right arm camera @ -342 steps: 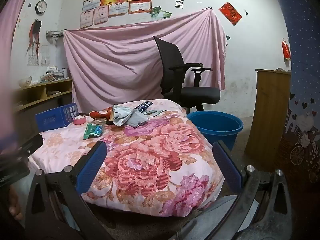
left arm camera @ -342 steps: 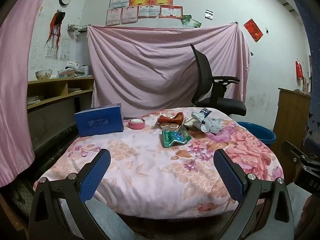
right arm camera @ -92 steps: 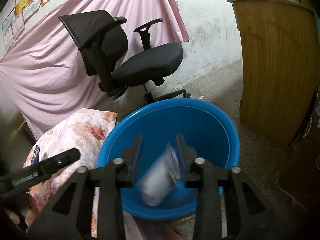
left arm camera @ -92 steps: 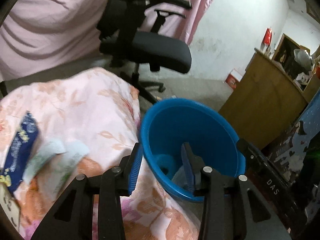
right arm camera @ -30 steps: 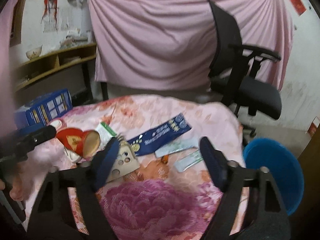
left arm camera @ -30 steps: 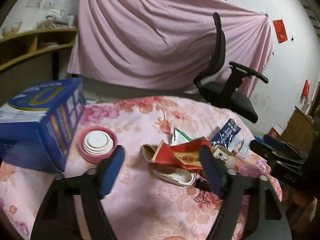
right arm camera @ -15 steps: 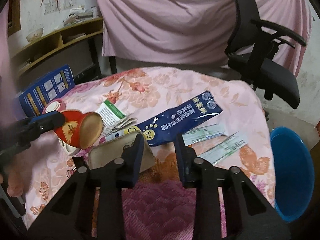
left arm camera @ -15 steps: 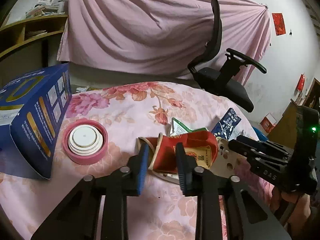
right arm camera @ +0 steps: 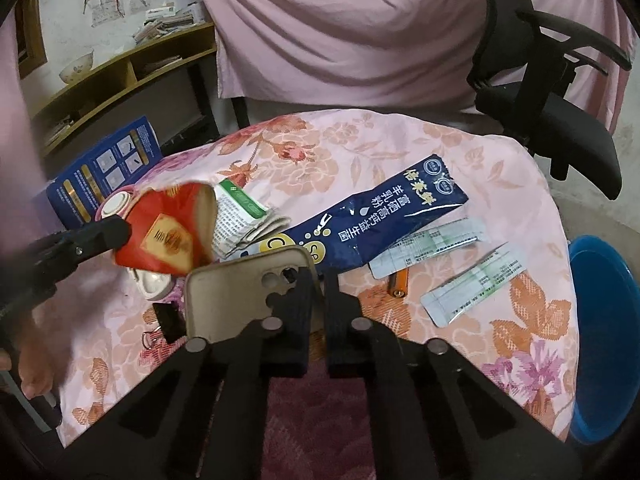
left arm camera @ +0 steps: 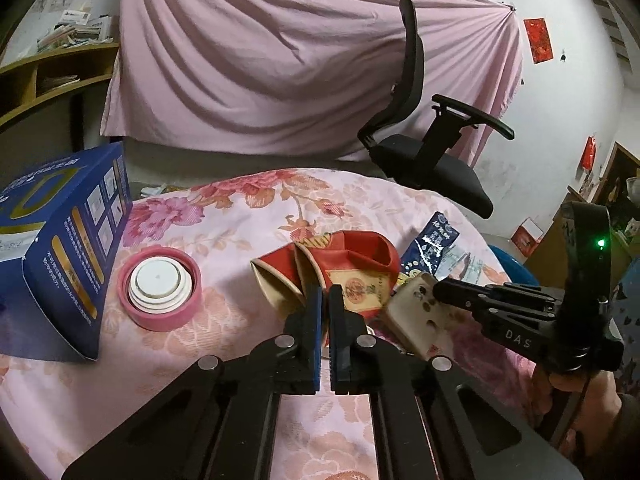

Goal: Collect trash
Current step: 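Grasp the red paper packet with the left tool while the right tool grasps the beige phone case, then carry both items over the blue basin and open both tools to drop them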

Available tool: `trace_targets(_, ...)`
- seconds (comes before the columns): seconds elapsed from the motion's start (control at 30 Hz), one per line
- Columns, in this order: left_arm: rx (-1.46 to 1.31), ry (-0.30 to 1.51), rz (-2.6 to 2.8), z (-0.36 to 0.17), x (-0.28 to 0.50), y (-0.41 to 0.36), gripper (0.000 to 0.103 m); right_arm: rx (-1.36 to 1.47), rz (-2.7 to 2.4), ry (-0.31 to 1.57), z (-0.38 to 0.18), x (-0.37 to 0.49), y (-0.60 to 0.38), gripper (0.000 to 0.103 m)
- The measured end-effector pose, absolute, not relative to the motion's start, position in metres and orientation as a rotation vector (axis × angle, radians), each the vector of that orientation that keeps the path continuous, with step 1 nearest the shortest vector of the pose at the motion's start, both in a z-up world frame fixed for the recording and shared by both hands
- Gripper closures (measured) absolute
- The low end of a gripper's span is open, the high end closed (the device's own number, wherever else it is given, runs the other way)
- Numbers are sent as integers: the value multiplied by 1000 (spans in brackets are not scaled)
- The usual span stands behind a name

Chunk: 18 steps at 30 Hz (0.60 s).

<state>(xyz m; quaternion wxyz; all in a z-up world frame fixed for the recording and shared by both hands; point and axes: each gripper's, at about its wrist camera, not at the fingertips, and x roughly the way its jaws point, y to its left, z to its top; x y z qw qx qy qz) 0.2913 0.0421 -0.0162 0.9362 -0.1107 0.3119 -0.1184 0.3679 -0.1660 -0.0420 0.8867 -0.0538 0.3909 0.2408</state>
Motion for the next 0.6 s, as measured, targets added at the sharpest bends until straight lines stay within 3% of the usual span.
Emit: trace_targets(0.6,-205,521,-251,14,260,33,103,-145,461,664,-19,334,-172,75)
